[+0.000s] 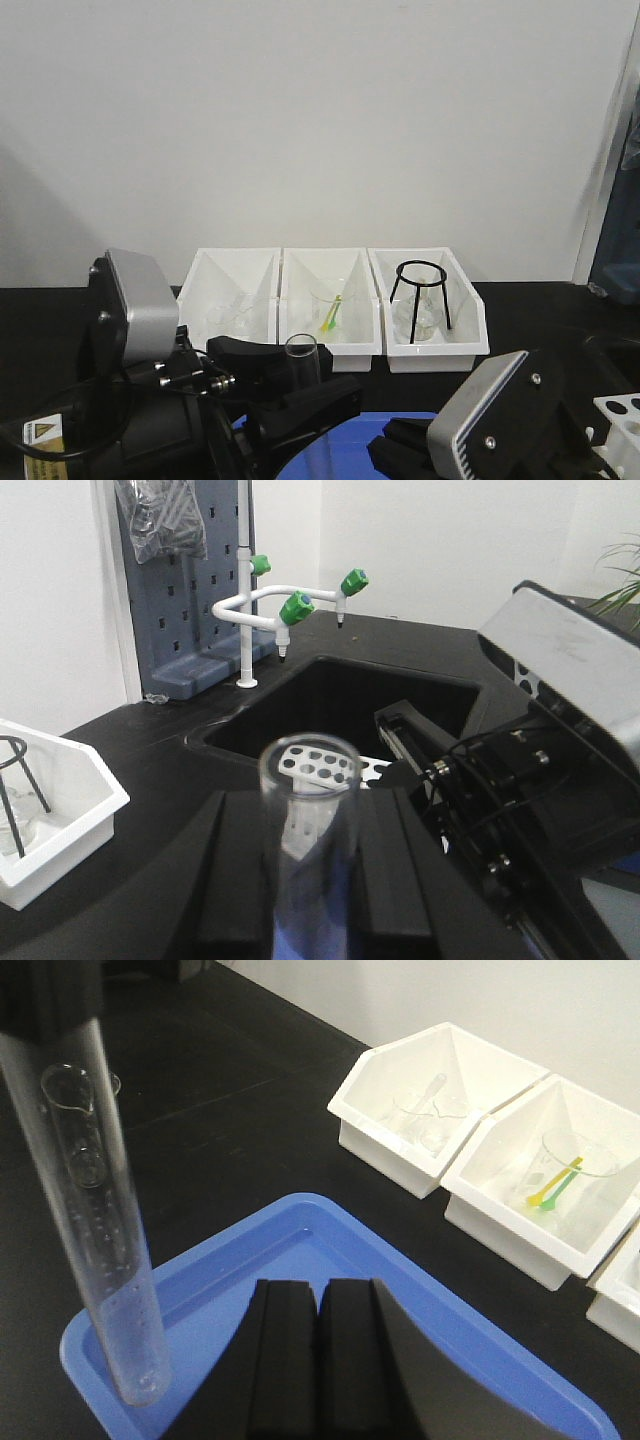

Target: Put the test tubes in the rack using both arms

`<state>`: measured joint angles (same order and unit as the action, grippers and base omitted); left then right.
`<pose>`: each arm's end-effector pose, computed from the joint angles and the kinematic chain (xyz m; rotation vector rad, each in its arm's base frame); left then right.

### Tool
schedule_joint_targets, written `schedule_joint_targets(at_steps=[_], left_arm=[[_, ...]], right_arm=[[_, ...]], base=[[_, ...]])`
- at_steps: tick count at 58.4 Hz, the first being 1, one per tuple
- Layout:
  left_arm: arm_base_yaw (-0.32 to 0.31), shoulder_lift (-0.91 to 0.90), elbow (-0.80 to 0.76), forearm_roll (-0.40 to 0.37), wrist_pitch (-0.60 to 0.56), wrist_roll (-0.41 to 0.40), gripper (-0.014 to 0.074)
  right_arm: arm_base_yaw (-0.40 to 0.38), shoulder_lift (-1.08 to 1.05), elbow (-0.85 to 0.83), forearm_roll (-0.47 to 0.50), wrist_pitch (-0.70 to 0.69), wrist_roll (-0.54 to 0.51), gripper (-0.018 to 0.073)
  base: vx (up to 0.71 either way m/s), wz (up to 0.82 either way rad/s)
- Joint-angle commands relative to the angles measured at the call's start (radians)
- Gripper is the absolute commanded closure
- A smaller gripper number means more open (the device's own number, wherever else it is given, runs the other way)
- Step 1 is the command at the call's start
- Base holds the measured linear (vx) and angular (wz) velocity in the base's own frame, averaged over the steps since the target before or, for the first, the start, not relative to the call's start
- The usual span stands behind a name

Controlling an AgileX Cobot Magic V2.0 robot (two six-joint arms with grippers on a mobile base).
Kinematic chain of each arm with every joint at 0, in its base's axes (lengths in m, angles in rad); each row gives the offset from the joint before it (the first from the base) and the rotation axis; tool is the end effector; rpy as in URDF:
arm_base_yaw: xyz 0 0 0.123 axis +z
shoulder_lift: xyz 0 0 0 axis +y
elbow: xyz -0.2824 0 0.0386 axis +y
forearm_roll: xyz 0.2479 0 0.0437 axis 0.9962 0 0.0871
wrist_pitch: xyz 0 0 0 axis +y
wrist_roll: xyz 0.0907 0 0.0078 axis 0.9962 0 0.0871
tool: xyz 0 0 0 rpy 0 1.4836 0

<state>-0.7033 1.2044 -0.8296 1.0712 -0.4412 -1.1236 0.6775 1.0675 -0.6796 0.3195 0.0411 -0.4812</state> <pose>0.1807 -0.1979 0.3448 0.7972 1.5165 -0.9164 0.1780 0.1447 0.3052 -0.7933 1.7561 0.3594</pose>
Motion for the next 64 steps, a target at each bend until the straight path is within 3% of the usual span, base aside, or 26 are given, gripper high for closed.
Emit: schedule_joint_targets(at_steps=[1, 5, 22, 40, 54, 64], left_arm=[[-0.005, -0.020, -0.032, -0.024, -0.019, 0.025, 0.0617], [-0.005, -0.015, -0.032, -0.016, -0.010, 0.059, 0.0617], [-0.005, 0.076, -0.044, -0.022, -0.036, 0.075, 0.0617], [-0.004, 0.182, -0.151, -0.069, -0.020, 0.100, 0.0617], [-0.004, 0.248, -0.159, -0.107, -0.156, 0.099, 0.0617], [-0.004, 0.254, -0.159, -0.140, -0.154, 0.157, 0.0617]], right_arm=[[-0.001, -0.015, -0.035, 0.003, -0.080, -0.006, 0.0493], [-0.001, -0.015, -0.035, 0.005, -0.080, -0.003, 0.0460], [-0.001, -0.015, -0.035, 0.005, -0.092, 0.048, 0.0329], [-0.001, -0.015, -0.035, 0.005, -0.113, 0.050, 0.0314], [-0.001, -0.015, -0.035, 0.005, -0.115, 0.050, 0.0314], [-0.001, -0.015, -0.035, 0.005, -0.114, 0.050, 0.0300]], base=[[0.00, 0.00], [0.00, 0.00], [0.00, 0.00], [0.00, 0.00], [0.00, 0.00], [0.00, 0.00]])
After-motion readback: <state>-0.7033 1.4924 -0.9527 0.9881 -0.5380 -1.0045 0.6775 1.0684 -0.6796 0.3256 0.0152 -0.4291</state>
